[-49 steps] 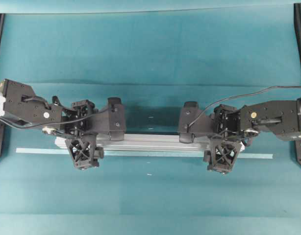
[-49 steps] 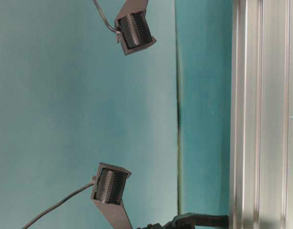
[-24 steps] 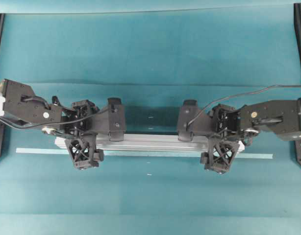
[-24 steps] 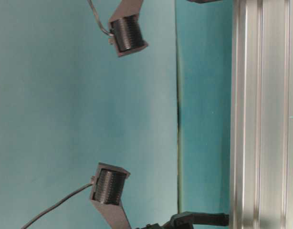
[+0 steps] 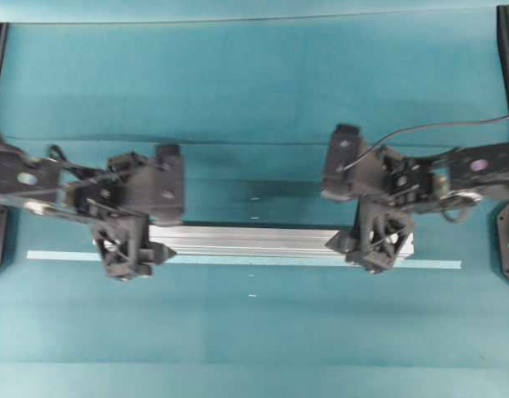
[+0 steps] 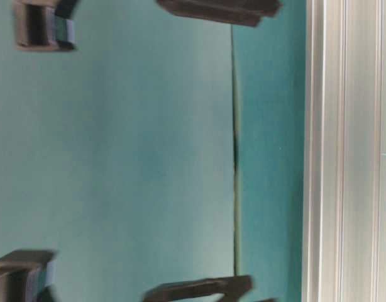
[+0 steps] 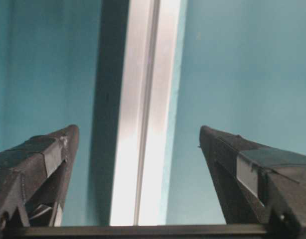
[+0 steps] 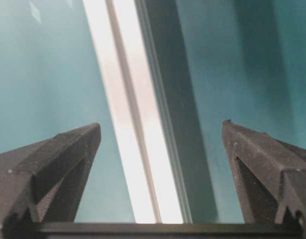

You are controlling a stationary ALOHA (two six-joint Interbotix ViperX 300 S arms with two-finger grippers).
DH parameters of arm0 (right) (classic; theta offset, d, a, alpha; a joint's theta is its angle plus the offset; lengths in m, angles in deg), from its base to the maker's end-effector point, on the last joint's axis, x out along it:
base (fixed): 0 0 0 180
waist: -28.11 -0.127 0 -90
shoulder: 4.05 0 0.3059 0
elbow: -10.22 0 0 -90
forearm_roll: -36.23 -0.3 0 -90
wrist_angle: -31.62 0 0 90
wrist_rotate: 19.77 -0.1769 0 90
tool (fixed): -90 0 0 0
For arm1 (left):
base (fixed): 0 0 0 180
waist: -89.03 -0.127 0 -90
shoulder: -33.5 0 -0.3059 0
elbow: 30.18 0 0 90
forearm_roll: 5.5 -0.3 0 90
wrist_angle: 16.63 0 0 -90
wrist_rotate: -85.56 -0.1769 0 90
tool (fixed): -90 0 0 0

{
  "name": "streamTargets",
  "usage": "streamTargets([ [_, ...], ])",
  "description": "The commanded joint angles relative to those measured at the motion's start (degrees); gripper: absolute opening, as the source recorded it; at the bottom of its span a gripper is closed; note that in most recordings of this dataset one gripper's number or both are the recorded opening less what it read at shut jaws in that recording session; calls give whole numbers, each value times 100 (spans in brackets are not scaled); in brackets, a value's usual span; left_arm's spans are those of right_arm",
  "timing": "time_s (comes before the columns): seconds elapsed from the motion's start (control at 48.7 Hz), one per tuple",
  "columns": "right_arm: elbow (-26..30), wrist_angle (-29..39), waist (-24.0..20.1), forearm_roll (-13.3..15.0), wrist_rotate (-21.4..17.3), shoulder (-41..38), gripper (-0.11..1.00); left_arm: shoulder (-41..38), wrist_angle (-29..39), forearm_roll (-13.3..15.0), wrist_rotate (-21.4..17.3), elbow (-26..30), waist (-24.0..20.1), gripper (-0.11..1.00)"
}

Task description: Lift the metal rail with both hands.

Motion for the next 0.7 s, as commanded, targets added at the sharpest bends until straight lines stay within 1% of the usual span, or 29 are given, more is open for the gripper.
streamTargets([
  [0.0,18,-105,26,26,9,264,99,404,-44,9,-70,26,9,96],
  [0.144,-88,-404,53,26,18,826,99,896,-97,9,-132,-26,-18,96],
  [0.246,-264,-765,70,26,9,1213,99,1222,-229,9,-149,-123,-53,96],
  [0.39,-606,-1380,79,35,-18,1819,99,1696,-642,9,-149,-343,-70,96],
  [0.452,-729,-1538,79,35,-18,2057,99,1881,-853,9,-149,-439,-79,96],
  [0.575,-896,-1644,88,35,-26,2479,99,2329,-1283,9,-123,-624,-88,96],
  [0.677,-967,-1661,97,35,-18,2760,99,2672,-1450,9,-97,-747,-88,96],
])
